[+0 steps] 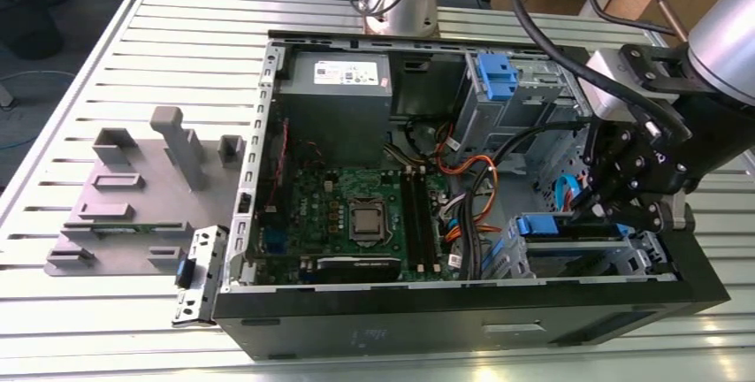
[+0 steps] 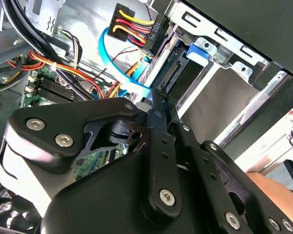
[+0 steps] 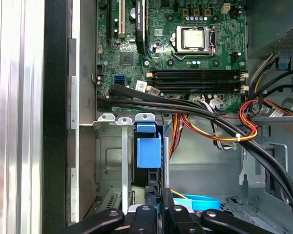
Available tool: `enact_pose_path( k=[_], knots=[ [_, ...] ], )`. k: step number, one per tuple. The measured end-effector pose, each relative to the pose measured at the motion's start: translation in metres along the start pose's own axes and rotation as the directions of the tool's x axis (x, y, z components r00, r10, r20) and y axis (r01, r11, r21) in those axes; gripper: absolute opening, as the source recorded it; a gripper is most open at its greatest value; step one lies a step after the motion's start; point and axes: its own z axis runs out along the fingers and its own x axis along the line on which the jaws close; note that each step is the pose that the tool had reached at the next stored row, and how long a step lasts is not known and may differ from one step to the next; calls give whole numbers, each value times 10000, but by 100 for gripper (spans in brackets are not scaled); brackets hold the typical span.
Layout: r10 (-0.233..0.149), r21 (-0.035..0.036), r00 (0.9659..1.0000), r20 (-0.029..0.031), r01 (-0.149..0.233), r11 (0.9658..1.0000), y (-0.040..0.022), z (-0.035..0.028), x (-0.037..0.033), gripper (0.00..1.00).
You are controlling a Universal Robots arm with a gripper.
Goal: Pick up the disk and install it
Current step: 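Insert the first disk wire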
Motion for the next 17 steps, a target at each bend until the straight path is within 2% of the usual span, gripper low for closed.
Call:
enact_pose_path(
  k=[17],
  knots=[
    [-1, 13, 10000, 15, 1, 10000, 10, 27, 0, 16]
  ],
)
